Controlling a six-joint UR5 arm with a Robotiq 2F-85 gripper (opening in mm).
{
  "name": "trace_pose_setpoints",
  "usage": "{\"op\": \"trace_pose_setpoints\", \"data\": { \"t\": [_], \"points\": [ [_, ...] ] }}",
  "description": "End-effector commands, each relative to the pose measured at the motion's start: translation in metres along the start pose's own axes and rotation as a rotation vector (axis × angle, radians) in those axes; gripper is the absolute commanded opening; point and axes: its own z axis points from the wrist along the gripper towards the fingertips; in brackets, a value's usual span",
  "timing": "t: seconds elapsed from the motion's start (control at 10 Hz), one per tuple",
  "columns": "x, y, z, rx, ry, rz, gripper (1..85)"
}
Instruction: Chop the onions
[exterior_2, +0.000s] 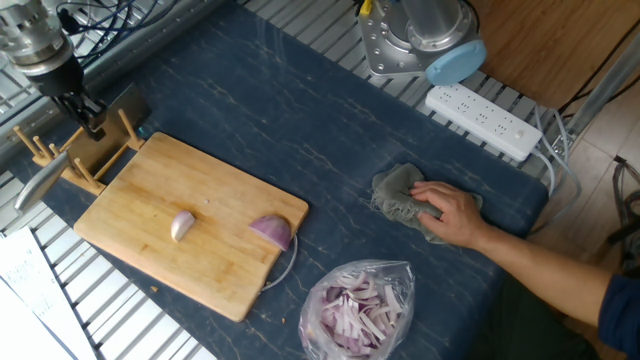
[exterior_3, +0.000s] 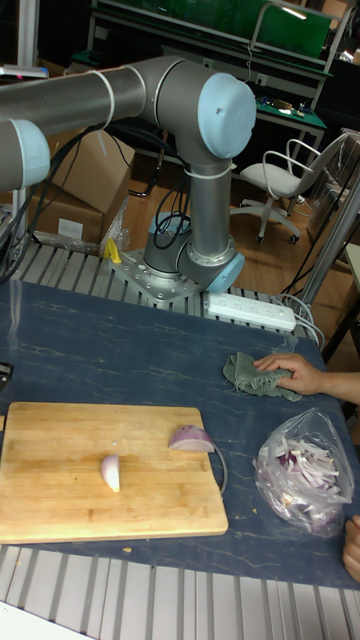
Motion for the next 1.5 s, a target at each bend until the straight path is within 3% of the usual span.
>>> {"op": "trace_pose_setpoints", "data": {
  "t": [0.0, 0.1, 0.5, 0.7, 0.8, 0.9, 1.0, 1.1, 1.4],
  "points": [
    [-0.003, -0.002, 0.0, 0.012, -0.006, 0.024, 6.7],
    [-0.003, -0.003, 0.0, 0.024, -0.004, 0.042, 1.0],
    [-0.006, 0.001, -0.026, 0.099, 0.007, 0.029, 1.0],
    [-0.012, 0.003, -0.053, 0.162, 0.0, -0.042, 1.0],
    [-0.015, 0.002, -0.071, 0.217, -0.002, -0.09, 1.0],
    [-0.015, 0.015, -0.088, 0.227, 0.007, -0.099, 1.0],
    [-0.01, 0.024, -0.105, 0.264, 0.025, -0.114, 1.0],
    [-0.007, 0.036, -0.112, 0.271, 0.034, -0.124, 1.0],
    [0.002, 0.08, -0.114, 0.254, 0.052, -0.074, 1.0]
  ]
}}
